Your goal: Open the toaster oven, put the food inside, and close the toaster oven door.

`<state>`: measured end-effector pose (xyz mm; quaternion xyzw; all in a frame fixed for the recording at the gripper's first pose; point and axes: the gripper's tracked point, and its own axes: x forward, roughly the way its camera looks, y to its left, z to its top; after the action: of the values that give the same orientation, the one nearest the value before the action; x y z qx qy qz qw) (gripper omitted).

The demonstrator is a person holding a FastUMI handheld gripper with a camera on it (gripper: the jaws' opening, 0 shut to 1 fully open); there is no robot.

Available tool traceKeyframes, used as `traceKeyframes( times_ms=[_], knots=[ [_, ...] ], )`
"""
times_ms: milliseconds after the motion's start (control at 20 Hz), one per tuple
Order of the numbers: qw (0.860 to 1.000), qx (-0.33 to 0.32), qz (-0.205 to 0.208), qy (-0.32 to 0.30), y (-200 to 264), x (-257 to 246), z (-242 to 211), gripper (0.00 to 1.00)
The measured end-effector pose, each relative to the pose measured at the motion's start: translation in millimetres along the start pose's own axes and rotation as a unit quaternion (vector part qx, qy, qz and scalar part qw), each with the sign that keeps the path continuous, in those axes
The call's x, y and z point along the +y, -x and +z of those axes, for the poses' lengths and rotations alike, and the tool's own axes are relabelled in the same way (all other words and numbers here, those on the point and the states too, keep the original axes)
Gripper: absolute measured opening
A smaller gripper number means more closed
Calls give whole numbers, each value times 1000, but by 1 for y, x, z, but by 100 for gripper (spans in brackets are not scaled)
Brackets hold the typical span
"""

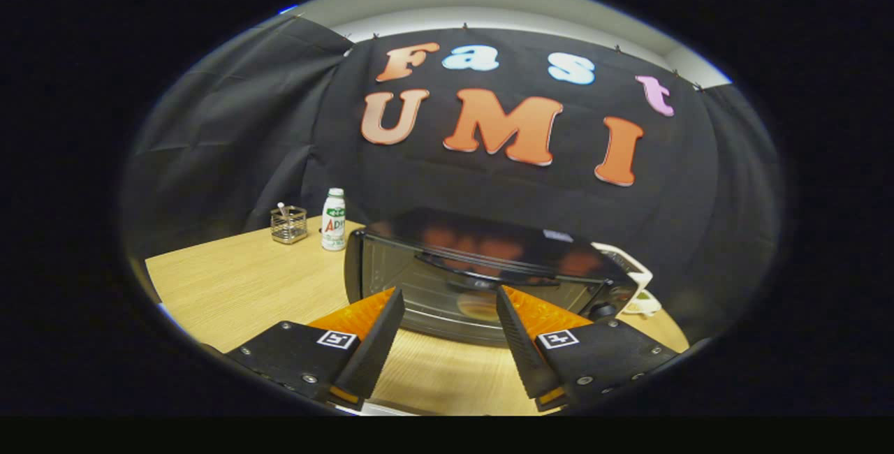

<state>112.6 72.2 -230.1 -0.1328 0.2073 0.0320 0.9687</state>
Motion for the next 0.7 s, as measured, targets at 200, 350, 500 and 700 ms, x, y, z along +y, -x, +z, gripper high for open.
traceKeyframes(
  times_ms=[200,350,500,700],
  knots=[
    [999,-54,0,6,62,-5,29,80],
    [997,-81,0,10,105,-12,42,80],
    [996,-92,-7,-10,141,-25,53,83],
    [992,-122,-19,-34,186,-39,72,89]
  ],
)
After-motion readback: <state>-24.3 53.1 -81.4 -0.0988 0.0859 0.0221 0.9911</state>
